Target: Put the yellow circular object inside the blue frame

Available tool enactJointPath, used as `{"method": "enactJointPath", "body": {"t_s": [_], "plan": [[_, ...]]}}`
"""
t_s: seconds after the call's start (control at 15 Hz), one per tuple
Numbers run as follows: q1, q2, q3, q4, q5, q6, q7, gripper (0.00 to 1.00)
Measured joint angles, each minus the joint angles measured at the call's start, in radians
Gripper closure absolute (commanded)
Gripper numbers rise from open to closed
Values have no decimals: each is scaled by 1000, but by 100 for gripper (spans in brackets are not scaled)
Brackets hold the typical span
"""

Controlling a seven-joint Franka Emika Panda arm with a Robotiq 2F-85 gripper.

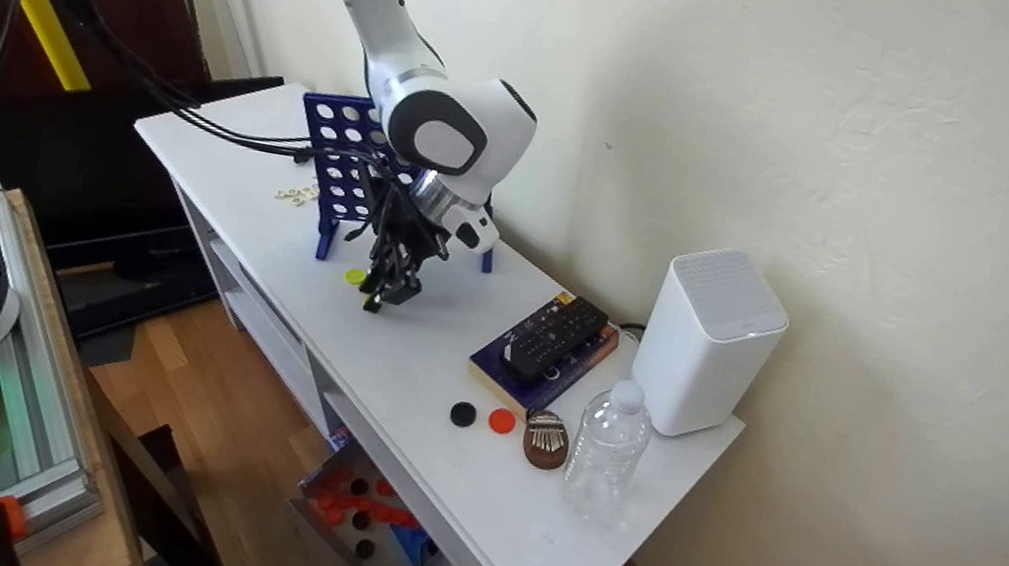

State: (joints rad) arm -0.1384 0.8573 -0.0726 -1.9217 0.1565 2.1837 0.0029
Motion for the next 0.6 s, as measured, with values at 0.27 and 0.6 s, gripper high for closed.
{"method": "enactJointPath", "body": {"t_s": [0.27, 0.6], "plan": [[0, 1, -4, 0, -3, 0, 4, 7], [0, 1, -5, 0, -4, 0, 4, 17]]}}
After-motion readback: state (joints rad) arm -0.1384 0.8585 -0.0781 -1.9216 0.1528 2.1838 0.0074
